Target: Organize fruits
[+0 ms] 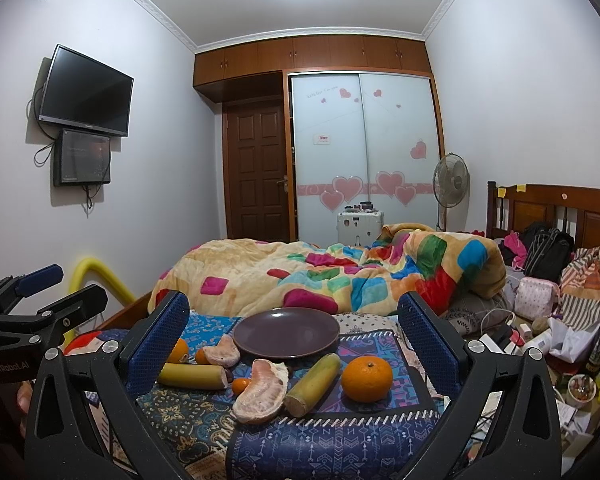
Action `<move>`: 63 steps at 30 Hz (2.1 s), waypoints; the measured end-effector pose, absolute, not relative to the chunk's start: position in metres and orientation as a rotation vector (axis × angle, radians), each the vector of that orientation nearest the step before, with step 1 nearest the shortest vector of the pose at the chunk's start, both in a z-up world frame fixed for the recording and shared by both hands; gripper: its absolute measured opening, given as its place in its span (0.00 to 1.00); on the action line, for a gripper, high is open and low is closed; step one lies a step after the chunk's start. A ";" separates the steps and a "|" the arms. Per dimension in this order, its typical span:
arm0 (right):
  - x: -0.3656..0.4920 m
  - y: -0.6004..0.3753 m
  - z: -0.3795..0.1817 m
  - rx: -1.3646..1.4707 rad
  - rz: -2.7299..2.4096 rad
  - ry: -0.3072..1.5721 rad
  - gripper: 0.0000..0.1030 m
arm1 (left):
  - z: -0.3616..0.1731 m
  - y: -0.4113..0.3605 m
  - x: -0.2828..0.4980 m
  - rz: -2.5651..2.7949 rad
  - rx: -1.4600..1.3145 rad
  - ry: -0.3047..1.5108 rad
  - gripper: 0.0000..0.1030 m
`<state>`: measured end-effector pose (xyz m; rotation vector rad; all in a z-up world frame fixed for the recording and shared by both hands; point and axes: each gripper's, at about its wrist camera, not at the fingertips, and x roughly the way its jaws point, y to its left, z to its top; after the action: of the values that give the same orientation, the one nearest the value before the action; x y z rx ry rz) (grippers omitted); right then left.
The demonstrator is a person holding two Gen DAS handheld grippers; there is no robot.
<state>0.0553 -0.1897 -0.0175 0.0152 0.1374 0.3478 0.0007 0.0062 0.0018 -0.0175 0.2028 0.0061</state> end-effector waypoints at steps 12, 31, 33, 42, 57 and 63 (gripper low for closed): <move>0.056 -0.190 -0.018 0.015 0.347 0.137 1.00 | 0.003 0.007 0.001 0.010 -0.014 0.199 1.00; 0.053 -0.190 -0.018 0.017 0.347 0.135 1.00 | 0.002 0.007 0.001 0.010 -0.013 0.199 1.00; 0.052 -0.190 -0.018 0.018 0.347 0.137 1.00 | 0.002 0.007 0.001 0.010 -0.014 0.197 1.00; 0.057 -0.185 -0.021 0.021 0.347 0.141 1.00 | 0.001 0.007 0.001 0.009 -0.010 0.198 1.00; 0.056 -0.189 -0.023 0.022 0.349 0.146 1.00 | -0.003 0.007 0.006 0.008 -0.009 0.205 1.00; 0.068 -0.191 -0.035 0.013 0.327 0.189 1.00 | -0.014 0.015 0.025 0.023 0.007 0.250 1.00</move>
<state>0.0684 -0.1910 -0.0351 0.0132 0.1886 0.3271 0.0250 0.0148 -0.0139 0.0070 0.2495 0.0229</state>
